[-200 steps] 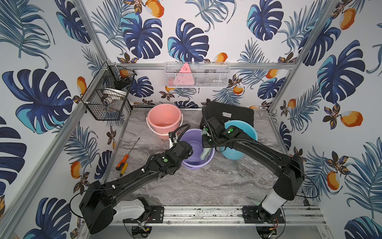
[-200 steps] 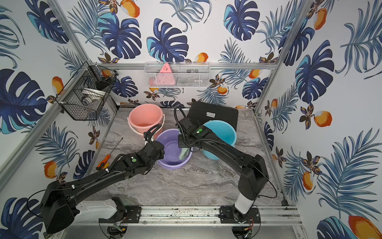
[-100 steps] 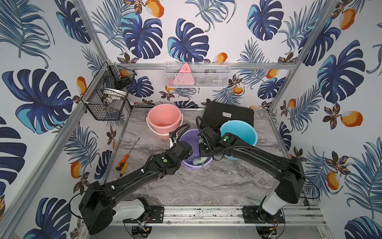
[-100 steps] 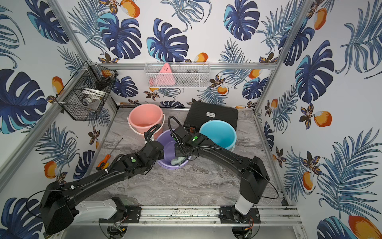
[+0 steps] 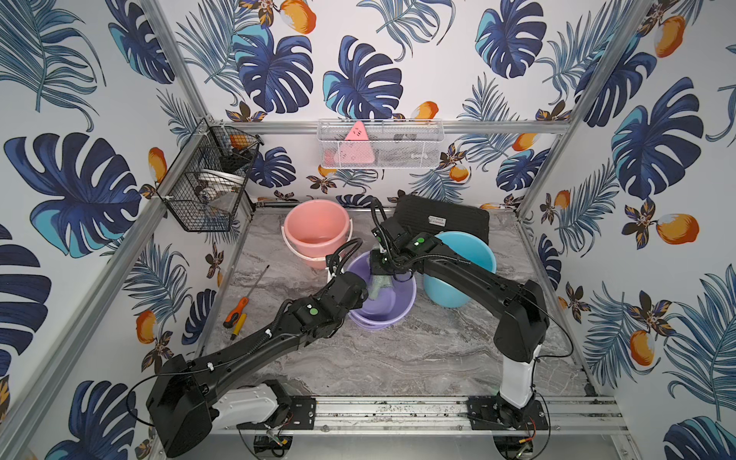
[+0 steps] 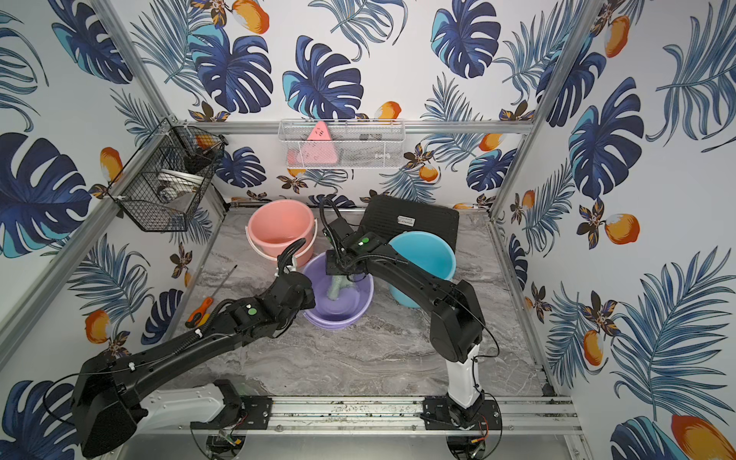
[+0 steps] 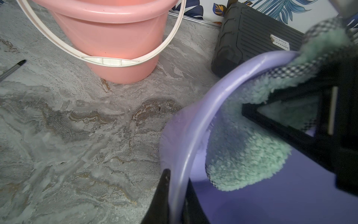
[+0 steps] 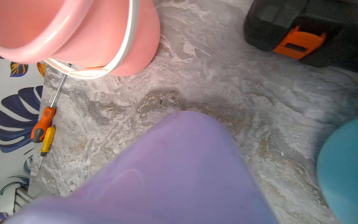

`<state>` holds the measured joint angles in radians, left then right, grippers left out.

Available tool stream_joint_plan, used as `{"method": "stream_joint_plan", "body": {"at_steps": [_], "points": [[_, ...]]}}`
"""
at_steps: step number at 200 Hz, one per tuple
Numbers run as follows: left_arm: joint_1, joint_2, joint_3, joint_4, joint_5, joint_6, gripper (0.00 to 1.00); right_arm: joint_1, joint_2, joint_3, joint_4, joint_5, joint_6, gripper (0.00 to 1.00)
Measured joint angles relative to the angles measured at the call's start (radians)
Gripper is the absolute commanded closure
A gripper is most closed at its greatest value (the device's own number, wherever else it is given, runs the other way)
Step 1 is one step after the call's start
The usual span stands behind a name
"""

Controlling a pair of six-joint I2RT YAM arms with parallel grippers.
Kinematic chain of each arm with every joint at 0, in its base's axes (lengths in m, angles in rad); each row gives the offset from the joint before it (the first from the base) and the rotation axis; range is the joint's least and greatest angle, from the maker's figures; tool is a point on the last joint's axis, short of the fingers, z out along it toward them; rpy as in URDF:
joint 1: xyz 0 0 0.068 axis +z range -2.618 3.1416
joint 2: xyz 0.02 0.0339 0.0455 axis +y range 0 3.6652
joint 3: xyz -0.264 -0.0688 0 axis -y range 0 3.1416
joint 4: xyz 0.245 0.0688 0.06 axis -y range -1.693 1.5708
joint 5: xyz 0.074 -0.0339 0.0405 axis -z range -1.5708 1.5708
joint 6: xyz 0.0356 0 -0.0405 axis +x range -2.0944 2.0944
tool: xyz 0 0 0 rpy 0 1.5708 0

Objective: Wipe the inside of the bucket with a cloth
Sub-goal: Wipe the dirt from the inside of the bucket.

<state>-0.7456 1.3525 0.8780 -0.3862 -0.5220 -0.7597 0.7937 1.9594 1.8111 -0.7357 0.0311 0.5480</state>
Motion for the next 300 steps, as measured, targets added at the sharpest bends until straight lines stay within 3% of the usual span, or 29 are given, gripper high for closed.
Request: {"method": "stream_joint_plan", "body": {"at_steps": [32, 76, 144, 213, 300], "points": [[0.003, 0.017, 0.007, -0.003, -0.008, -0.018, 1.0, 0.003, 0.06, 0.069, -0.006, -0.051, -0.011, 1.0], [0.003, 0.025, 0.019, -0.008, -0.014, -0.039, 1.0, 0.001, 0.07, 0.066, -0.013, -0.017, -0.041, 1.0], [0.0, 0.034, 0.023, -0.005, -0.018, -0.027, 1.0, -0.015, -0.04, -0.06, -0.038, 0.121, -0.072, 1.0], [-0.001, 0.093, 0.065, -0.024, -0.034, -0.025, 1.0, 0.016, -0.227, -0.3, -0.062, 0.267, -0.065, 1.0], [-0.001, 0.166, 0.112, 0.01, -0.025, -0.003, 1.0, 0.159, -0.353, -0.469, -0.08, 0.275, 0.009, 1.0]]}}
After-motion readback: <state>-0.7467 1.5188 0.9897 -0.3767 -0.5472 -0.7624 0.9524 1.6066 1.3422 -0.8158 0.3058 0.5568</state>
